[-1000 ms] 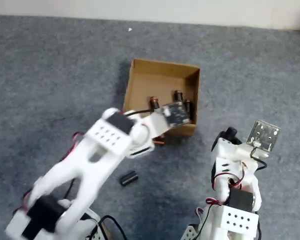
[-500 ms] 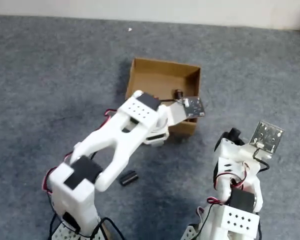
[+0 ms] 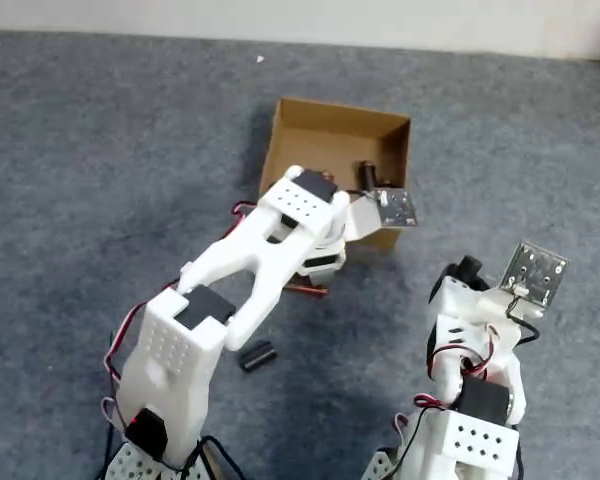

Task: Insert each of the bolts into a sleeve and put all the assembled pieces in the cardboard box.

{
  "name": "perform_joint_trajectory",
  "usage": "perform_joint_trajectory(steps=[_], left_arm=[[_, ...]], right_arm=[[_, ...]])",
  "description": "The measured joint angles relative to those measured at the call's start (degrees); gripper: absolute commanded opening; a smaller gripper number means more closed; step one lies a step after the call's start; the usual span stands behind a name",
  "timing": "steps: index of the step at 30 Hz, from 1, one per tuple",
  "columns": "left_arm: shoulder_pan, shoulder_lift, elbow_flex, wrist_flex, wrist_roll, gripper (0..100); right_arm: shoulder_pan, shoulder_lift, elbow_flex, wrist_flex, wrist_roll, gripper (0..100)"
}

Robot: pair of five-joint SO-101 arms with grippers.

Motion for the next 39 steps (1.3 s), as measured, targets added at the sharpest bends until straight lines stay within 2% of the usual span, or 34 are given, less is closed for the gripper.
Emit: perform_joint_trajectory(steps=[2, 10, 20, 25, 30, 39], left_arm=[[-0.1, 0.0, 0.0, 0.0, -0.7, 19], [-0.2, 0.4, -0.1, 0.0, -1.1, 4], [-0.2, 0.4, -0.1, 0.0, -1.0, 0], [-0.2, -0.5, 0.0, 0.0, 4.0, 0], [-0.7, -7.6, 5.0, -0.1, 5.3, 0], [-1.1, -28.8, 19.9, -1.6, 12.4, 0]], right_arm=[[0.0, 0.0, 0.0, 0.0, 0.0, 0.4], [0.0, 0.0, 0.0, -0.2, 0.0, 0.4], [0.0, 0.0, 0.0, -0.3, 0.0, 0.4], [0.0, 0.0, 0.0, -0.3, 0.0, 0.4], [0.0, 0.0, 0.0, -0.3, 0.0, 0.4], [0.0, 0.0, 0.0, -0.3, 0.0, 0.4]])
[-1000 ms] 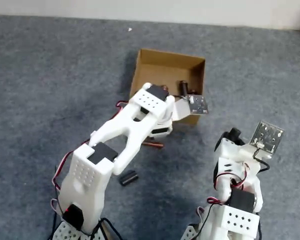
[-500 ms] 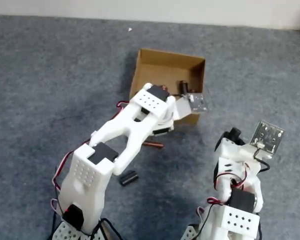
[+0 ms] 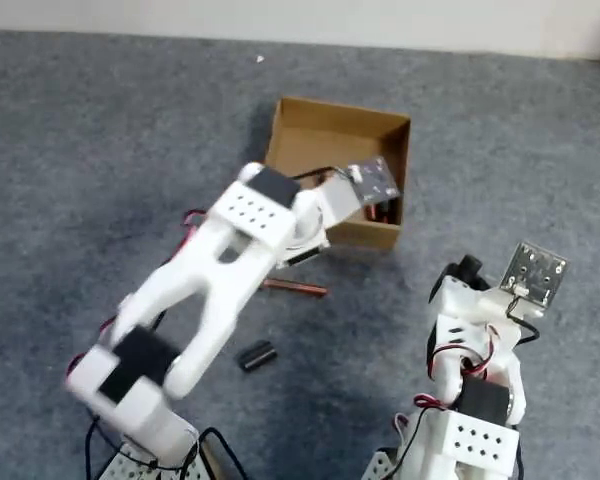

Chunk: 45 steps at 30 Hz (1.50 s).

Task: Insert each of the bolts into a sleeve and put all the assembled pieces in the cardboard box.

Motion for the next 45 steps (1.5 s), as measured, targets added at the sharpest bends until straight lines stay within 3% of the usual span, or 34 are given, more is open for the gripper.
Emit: perform_joint_trajectory(steps=[7, 13, 19, 26, 34, 45], left_arm=[[-1.1, -19.8, 15.9, -10.5, 9.1, 0], [-1.5, -37.0, 28.0, -19.5, 18.9, 0], [-5.2, -52.3, 34.7, -25.4, 30.3, 0], [-5.2, -67.1, 42.1, -31.4, 38.2, 0], [-5.3, -73.1, 46.7, -39.3, 44.4, 0], [1.0, -73.3, 46.7, -43.4, 45.1, 1]], right_arm=[[-4.1, 0.0, 0.0, 0.0, 0.0, 0.5], [-11.8, 0.0, 0.0, 0.0, 0.0, 0.5], [-20.7, 0.0, 0.1, -3.8, 0.0, 0.5], [-29.1, 0.0, 0.1, -8.7, 0.0, 0.5], [-36.0, 0.0, 0.1, -14.9, 0.5, 0.5], [-42.5, -0.4, 9.2, -30.9, 13.0, 0.5]])
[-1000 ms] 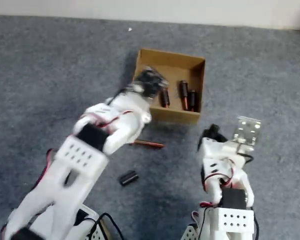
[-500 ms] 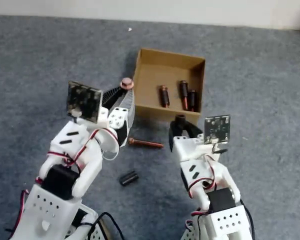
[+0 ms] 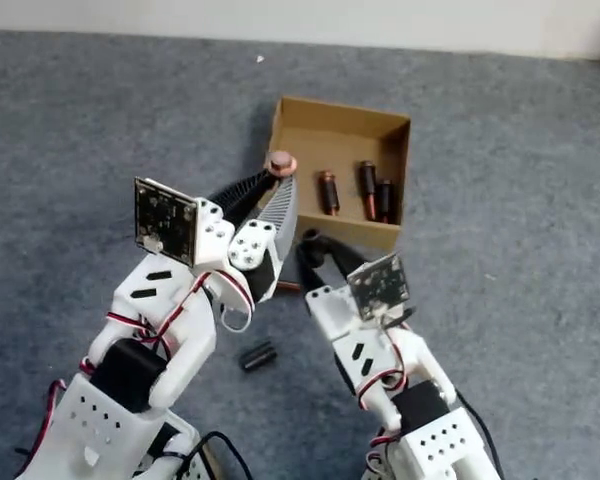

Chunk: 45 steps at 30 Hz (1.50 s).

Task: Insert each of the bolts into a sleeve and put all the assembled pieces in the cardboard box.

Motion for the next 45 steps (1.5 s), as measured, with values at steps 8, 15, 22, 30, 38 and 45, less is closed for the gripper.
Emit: perform_joint_trajectory(steps=[8, 15, 22, 30, 38, 45], left_arm=[[0.2, -0.1, 0.9, -1.1, 0.0, 1], [1.1, -0.2, 4.2, -1.4, 0.0, 1], [2.6, -0.4, 4.7, -3.3, 0.0, 1], [2.6, -1.1, 7.5, -5.5, 0.0, 1], [2.6, -1.1, 7.6, -5.5, 0.0, 1], [2.6, -1.1, 7.6, -5.5, 0.0, 1]], right_arm=[[-0.5, 0.0, 3.6, -9.8, 3.5, 0.5], [-0.5, 0.1, 3.6, -12.5, 3.8, 0.5], [-0.5, 0.1, 3.6, -12.5, 3.8, 0.5], [-0.6, 0.2, 3.6, -12.5, 3.8, 0.5], [-0.6, 0.2, 3.6, -12.5, 3.8, 0.5], [-1.2, 0.2, 3.6, -12.5, 6.2, 0.5]])
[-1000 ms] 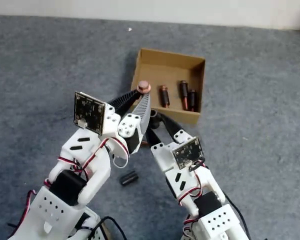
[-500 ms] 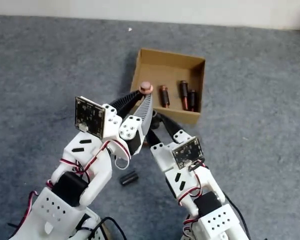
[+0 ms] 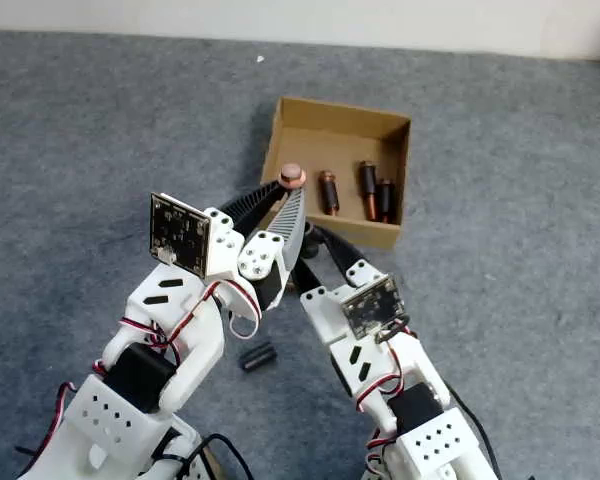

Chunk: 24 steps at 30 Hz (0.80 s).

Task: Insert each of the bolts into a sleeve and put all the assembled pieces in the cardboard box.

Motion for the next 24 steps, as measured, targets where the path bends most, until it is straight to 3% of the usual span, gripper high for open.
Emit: perform_joint_trajectory(steps=[10, 18, 24], left_arm=[[0.0, 0.7, 0.4, 0.1, 0.0, 1], [0.9, -0.8, 0.2, 1.8, 0.3, 1], [1.1, -0.8, 0.2, 4.2, 0.3, 15]], right_arm=[[-1.1, -0.7, 0.1, -0.1, 1.6, 0.5], [-1.1, -10.5, 0.4, 0.7, 1.7, 0.5], [-1.1, -17.6, 0.4, 7.8, 1.7, 0.5]])
